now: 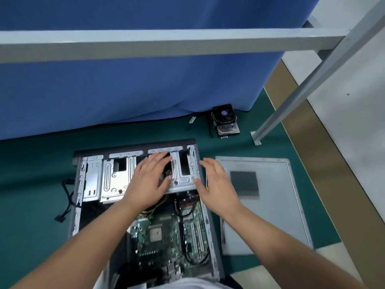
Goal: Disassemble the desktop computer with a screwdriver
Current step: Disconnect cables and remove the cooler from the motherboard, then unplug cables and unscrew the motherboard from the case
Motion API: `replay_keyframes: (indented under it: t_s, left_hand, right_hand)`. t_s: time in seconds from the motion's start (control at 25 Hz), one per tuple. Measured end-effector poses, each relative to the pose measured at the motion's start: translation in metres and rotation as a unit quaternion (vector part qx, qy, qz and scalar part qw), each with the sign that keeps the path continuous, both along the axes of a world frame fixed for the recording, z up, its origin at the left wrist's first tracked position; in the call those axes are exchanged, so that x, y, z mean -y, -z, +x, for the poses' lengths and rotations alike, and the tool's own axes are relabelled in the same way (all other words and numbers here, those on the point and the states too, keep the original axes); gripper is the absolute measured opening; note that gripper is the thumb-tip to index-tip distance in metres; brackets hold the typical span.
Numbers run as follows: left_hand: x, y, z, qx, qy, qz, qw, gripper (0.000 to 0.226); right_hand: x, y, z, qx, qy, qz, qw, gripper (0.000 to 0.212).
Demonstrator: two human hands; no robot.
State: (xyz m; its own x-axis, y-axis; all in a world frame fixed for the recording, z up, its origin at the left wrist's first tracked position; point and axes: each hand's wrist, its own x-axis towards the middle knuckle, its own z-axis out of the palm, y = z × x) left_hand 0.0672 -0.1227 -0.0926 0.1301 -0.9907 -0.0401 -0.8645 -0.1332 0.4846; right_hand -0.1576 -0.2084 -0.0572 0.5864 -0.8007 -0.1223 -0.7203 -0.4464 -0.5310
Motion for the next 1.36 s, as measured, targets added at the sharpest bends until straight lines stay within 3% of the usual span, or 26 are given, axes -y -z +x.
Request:
replay_keyframes:
  t_s: [0.16, 0.4, 0.52, 0.6, 0.72, 0.88, 1.04, 1.16, 1.36]
  left_hand:
    - [-0.080, 0.002, -0.002, 0.014, 0.045, -0.018, 0.999, 0.054]
    - [-0.149, 0.006, 0.018, 0.126, 0.158, 0.033, 0.979, 0.034]
    - [-0.169, 0.007, 0.034, 0.161, 0.135, 0.066, 0.975, 0.037]
    - [-0.174, 0.007, 0.033, 0.170, 0.108, 0.080, 0.976, 0.041]
    - [-0.171, 0.007, 0.026, 0.176, 0.075, 0.074, 0.979, 0.041]
    - [-0.171, 0.010, 0.028, 0.186, 0.041, 0.024, 0.981, 0.035]
    - [-0.170, 0.009, 0.026, 0.170, 0.029, -0.001, 0.985, 0.043]
    - [-0.165, 0.007, 0.027, 0.154, -0.005, 0.002, 0.988, 0.050]
    - [-0.155, 0.003, 0.022, 0.120, -0.125, 0.026, 0.985, 0.065]
  right_hand:
    - [-0.037, 0.015, -0.015, -0.109, -0.244, -0.150, 0.952, 0.048]
    - [-0.052, 0.020, -0.027, -0.161, -0.308, -0.165, 0.923, 0.032]
    - [-0.061, 0.017, -0.027, -0.201, -0.336, -0.180, 0.902, 0.032]
    - [-0.070, 0.014, -0.021, -0.253, -0.386, -0.183, 0.868, 0.016]
    - [-0.094, 0.018, 0.003, -0.375, -0.435, -0.107, 0.811, 0.021]
    - [-0.113, 0.035, 0.036, -0.409, -0.380, 0.080, 0.826, 0.010]
    - [-0.120, 0.062, 0.032, -0.383, -0.281, 0.159, 0.866, 0.009]
    - [-0.124, 0.072, 0.021, -0.364, -0.234, 0.172, 0.885, 0.017]
    - [-0.126, 0.075, 0.023, -0.376, -0.222, 0.151, 0.887, 0.018]
